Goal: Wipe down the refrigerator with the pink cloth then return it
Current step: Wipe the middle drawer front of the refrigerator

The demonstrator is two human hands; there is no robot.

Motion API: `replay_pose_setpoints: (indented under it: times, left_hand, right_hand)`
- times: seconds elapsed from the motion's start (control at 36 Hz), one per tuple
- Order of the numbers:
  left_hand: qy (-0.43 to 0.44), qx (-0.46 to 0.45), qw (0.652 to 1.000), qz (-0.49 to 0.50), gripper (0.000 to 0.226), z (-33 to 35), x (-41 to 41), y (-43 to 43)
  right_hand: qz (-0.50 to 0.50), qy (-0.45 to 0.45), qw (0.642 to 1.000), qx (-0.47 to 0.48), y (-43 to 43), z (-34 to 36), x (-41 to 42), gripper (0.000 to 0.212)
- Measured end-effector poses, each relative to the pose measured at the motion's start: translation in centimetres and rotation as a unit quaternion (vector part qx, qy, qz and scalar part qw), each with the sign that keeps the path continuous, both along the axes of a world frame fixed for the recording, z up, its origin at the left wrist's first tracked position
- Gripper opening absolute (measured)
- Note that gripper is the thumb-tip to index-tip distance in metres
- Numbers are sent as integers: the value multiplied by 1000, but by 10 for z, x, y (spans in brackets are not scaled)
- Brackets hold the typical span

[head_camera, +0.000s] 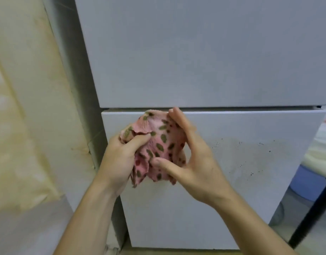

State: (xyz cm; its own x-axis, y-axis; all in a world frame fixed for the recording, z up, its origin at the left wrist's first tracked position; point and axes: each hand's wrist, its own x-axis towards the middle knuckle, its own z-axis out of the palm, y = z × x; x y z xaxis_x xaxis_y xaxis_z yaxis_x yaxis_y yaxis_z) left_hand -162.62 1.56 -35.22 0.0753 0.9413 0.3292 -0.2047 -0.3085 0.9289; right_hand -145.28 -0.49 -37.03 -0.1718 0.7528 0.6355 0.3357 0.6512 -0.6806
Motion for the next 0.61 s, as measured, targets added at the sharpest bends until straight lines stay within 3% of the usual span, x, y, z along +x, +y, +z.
replay_pose_setpoints:
  times: [0.14, 0.25, 0.33, 0.44, 0.53, 0.61]
  left_hand:
    - [-21, -16, 1000, -14, 16, 7, -20, -1]
    - [-38, -14, 997, -60, 25, 11, -22, -6]
    - [10, -14, 998, -64, 20, 12, -20, -10]
    - [56, -34, 996, -58, 24, 12, -28, -9]
    - [51, -76, 994, -64, 39, 11, -35, -9]
    - [17, -105, 991, -86, 31, 12, -36, -12]
  right_hand:
    - [-68, 113, 991, -11, -2, 4, 6, 65]
    - [-104, 135, 979, -110, -9, 11, -1, 25]
    - [-66, 162, 971, -164, -11, 11, -6, 19]
    - [-10, 267, 948, -176, -8, 14, -4, 15]
    - [5, 291, 941, -170, -9, 17, -1, 12]
    - [8, 297, 941, -164, -10, 18, 0, 12]
